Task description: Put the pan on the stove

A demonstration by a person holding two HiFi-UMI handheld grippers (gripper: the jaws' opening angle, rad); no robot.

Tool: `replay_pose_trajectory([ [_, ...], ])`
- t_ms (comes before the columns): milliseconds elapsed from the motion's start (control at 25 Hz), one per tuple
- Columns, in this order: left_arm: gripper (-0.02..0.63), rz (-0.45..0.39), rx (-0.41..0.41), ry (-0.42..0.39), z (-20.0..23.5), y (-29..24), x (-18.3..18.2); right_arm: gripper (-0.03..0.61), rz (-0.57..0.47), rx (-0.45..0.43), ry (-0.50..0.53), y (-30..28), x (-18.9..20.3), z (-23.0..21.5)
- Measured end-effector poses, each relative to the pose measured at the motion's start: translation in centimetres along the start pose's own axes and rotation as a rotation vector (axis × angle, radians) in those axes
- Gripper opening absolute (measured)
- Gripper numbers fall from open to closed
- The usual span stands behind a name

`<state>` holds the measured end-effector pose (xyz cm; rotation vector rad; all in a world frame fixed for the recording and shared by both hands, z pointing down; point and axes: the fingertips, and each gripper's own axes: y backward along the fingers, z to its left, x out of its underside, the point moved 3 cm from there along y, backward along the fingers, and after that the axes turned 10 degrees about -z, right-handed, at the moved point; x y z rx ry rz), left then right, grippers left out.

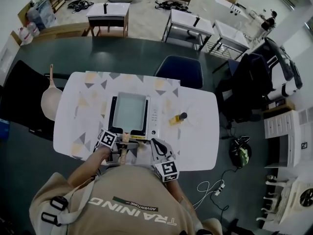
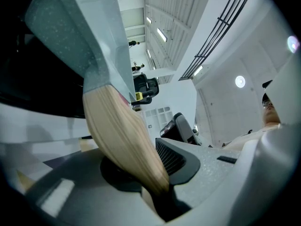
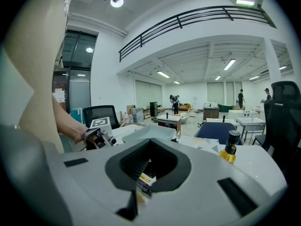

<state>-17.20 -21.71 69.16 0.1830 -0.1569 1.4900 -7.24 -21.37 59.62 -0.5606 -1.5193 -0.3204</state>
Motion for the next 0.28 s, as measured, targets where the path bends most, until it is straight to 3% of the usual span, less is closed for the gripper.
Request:
replay_pose_trajectory([
  [280,0.092,-0.018,0.01,0.012,-0.31,-0.1,0.32,-0.002,0.032,0.064,-0.025,0.34,-0.43,-0.5],
])
